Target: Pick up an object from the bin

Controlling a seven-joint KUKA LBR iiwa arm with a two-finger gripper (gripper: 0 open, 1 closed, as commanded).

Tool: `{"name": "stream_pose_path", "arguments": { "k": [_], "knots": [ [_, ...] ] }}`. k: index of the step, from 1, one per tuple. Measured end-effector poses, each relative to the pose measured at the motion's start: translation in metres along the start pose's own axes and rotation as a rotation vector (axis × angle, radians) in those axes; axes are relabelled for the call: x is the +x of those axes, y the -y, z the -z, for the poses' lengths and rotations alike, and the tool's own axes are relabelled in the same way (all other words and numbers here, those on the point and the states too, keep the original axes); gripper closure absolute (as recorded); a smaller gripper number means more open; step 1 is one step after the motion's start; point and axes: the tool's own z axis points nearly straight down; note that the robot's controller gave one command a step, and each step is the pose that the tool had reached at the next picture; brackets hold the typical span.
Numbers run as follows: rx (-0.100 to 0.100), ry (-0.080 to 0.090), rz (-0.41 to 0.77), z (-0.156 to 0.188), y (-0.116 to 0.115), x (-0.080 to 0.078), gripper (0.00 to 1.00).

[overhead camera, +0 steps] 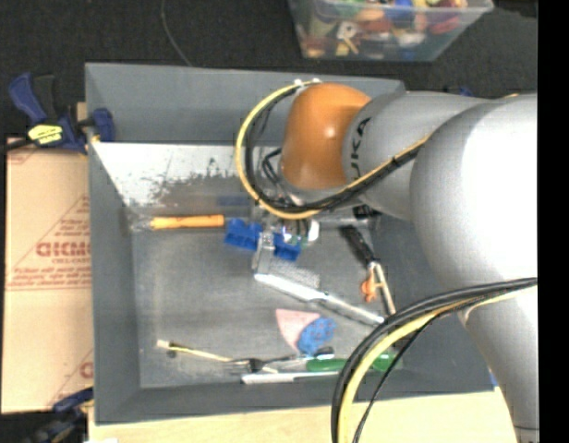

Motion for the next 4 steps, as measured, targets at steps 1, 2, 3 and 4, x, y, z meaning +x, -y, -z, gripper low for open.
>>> {"name": "stream_pose_path", "arguments": {
  "k": [1, 2, 3, 4],
  "knots": [
    [0.001, -0.005, 0.042, 0.0035, 0.0025, -0.0061, 0.0],
    [-0.002, 0.0, 0.023, 0.004, 0.0014, -0.0046, 0.0],
    [-0.001, 0.001, 0.04, 0.0073, 0.0024, -0.0086, 1.0],
    [-0.001, 0.002, 0.04, 0.0076, 0.0024, -0.0088, 1.0]
  ]
}}
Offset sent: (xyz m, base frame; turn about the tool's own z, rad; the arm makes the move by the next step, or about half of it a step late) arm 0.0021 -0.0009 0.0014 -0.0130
